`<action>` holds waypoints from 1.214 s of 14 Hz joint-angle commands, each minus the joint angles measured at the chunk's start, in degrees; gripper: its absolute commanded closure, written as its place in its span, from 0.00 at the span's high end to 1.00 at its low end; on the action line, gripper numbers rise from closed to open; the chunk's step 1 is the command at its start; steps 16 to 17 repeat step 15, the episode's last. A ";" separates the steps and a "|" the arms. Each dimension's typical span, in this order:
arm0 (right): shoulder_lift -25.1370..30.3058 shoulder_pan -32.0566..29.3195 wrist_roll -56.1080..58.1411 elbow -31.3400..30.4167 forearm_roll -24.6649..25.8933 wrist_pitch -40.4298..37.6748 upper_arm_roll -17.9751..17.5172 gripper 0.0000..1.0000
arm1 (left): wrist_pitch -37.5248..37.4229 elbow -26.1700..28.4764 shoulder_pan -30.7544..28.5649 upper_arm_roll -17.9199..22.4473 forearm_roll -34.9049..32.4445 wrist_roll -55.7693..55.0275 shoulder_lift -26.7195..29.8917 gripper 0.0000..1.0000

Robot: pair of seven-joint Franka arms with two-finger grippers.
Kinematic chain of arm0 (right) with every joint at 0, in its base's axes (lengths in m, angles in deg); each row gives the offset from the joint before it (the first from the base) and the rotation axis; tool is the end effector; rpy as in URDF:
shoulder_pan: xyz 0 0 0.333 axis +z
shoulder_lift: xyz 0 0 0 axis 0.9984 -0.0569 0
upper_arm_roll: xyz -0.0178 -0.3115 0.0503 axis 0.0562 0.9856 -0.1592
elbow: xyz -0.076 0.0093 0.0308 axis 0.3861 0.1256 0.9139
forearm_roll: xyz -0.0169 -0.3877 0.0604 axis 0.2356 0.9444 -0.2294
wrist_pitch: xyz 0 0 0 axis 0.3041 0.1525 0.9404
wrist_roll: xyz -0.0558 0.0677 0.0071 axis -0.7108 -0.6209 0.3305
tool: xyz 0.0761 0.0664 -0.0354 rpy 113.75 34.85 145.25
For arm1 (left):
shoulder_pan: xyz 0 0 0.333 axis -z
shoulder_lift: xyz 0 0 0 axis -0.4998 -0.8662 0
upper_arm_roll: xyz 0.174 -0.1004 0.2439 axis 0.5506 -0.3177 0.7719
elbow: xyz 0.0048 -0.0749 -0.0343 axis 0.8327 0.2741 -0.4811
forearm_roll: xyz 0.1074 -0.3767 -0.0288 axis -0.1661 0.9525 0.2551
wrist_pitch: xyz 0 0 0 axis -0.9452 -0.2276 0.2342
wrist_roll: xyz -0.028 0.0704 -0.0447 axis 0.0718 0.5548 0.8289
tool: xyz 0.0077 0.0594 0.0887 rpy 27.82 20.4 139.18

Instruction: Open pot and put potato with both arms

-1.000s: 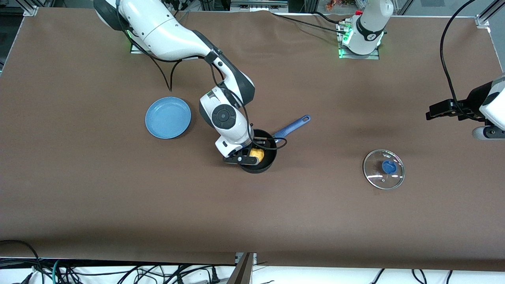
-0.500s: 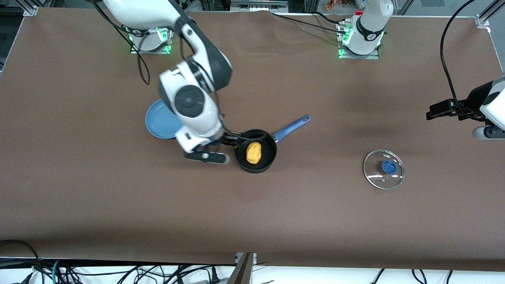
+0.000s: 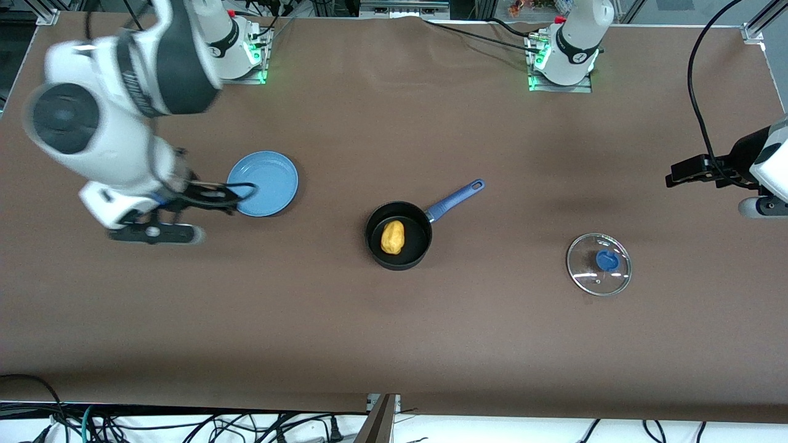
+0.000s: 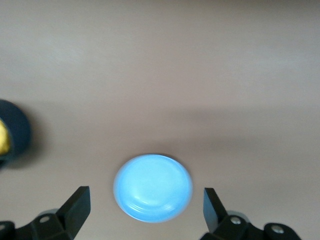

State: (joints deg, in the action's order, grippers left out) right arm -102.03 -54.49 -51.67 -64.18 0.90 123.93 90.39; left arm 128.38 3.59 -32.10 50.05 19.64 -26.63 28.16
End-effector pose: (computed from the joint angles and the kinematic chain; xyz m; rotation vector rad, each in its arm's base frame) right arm 0.6331 0.1602 0.5329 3.0594 0.0252 -0.1178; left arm 0.6022 0.0229 0.5668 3.0649 0.0764 -0.2234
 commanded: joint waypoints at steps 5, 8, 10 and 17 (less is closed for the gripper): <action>16.69 -15.84 9.87 -17.57 2.76 0.61 -9.39 1.00 | -0.99 -0.49 -0.08 0.01 -0.30 -0.50 0.41 1.00; 22.41 -27.99 9.35 -24.51 4.80 3.15 -20.32 1.00 | -0.99 -0.40 -0.08 0.19 -0.30 -0.41 0.32 1.00; 24.00 -30.13 9.70 -25.94 4.62 3.51 -20.87 1.00 | -0.99 -0.40 -0.08 0.19 -0.30 -0.50 0.32 1.00; 24.27 -31.36 9.61 -25.59 4.89 2.29 -21.04 1.00 | -0.99 -0.40 -0.17 0.19 -0.21 -0.41 0.32 1.00</action>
